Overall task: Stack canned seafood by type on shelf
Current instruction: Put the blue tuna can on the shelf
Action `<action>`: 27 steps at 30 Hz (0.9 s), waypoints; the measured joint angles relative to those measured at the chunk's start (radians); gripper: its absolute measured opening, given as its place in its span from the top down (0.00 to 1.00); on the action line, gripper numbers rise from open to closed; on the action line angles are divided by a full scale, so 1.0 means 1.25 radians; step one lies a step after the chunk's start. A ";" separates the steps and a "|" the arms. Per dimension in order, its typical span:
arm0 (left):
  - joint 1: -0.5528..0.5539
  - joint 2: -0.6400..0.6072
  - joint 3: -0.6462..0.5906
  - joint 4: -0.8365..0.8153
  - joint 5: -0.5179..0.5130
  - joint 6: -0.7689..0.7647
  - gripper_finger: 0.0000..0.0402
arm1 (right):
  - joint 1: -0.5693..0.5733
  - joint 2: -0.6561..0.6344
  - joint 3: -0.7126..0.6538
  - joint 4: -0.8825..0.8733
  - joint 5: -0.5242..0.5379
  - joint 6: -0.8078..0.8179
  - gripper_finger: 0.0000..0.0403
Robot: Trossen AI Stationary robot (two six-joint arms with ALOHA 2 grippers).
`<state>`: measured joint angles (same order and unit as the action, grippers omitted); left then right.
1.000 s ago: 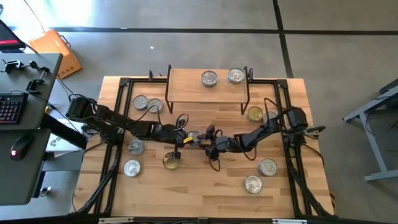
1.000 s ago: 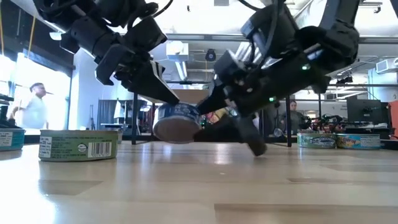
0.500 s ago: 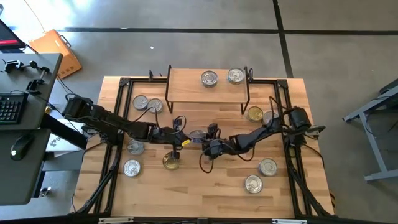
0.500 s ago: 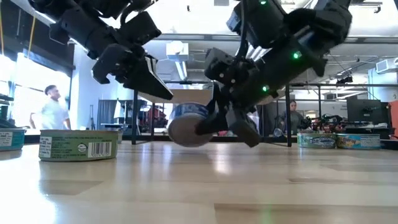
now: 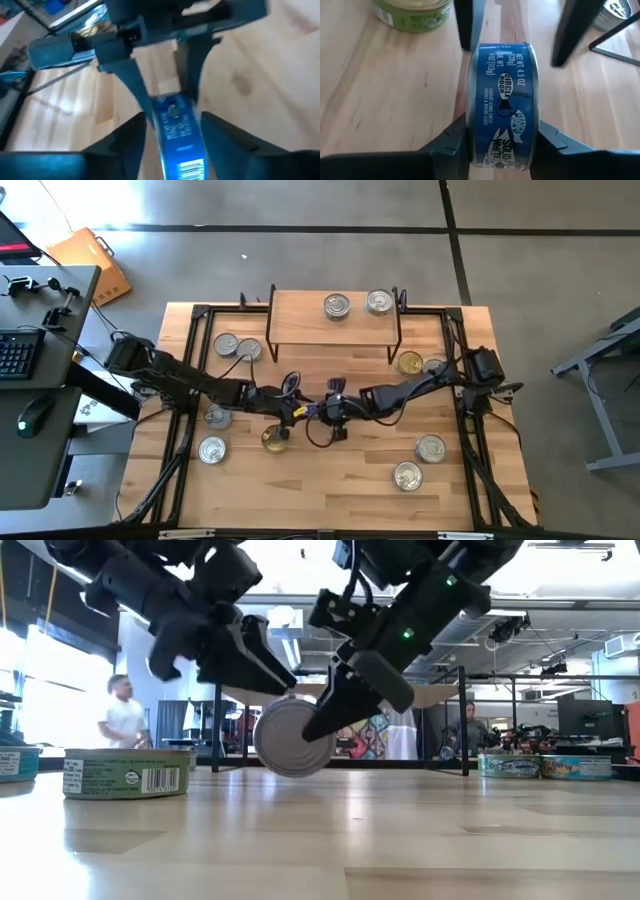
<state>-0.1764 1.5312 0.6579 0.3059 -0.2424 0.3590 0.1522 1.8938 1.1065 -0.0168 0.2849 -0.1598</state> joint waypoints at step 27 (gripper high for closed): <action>-0.023 0.091 -0.069 0.109 -0.099 -0.164 0.70 | -0.001 -0.127 -0.109 -0.003 -0.038 0.125 0.31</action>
<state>-0.2053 1.6454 0.5720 0.4420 -0.3656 0.1537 0.1514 1.7352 0.9703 -0.0210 0.2371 -0.0035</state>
